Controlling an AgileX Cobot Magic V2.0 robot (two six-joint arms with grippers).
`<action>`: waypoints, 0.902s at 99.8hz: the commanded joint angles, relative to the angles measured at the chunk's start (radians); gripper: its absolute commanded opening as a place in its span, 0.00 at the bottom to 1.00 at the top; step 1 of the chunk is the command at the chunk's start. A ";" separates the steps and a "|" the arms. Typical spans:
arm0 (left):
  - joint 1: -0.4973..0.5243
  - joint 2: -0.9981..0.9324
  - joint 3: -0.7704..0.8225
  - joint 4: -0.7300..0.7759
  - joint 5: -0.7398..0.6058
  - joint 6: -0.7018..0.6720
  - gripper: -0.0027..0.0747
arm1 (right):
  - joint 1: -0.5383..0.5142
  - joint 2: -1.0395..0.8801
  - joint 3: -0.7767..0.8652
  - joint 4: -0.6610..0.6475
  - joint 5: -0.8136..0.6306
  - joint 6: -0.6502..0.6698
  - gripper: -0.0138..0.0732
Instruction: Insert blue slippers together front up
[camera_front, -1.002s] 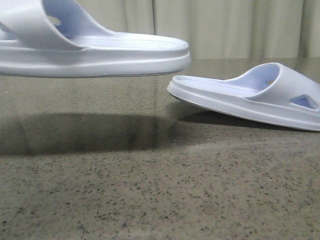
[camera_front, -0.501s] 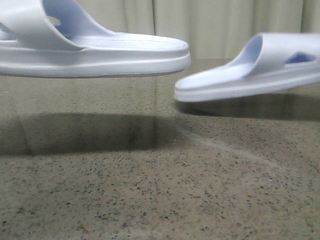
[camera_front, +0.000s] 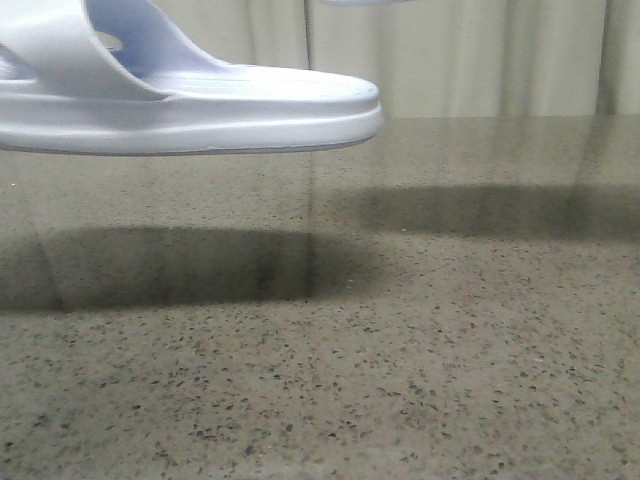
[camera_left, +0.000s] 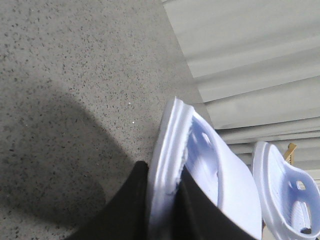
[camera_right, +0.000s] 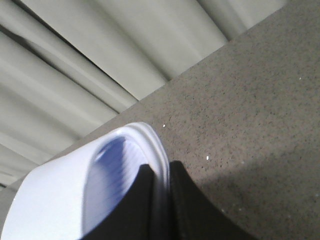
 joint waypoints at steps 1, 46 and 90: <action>-0.005 -0.006 -0.026 -0.068 0.033 -0.002 0.06 | 0.001 -0.035 -0.037 0.025 -0.002 -0.003 0.04; -0.005 -0.006 -0.026 -0.101 0.062 -0.001 0.06 | 0.001 -0.078 -0.035 0.190 0.145 -0.120 0.04; -0.005 -0.004 -0.026 -0.173 0.140 -0.001 0.06 | 0.001 -0.057 -0.035 0.311 0.160 -0.206 0.04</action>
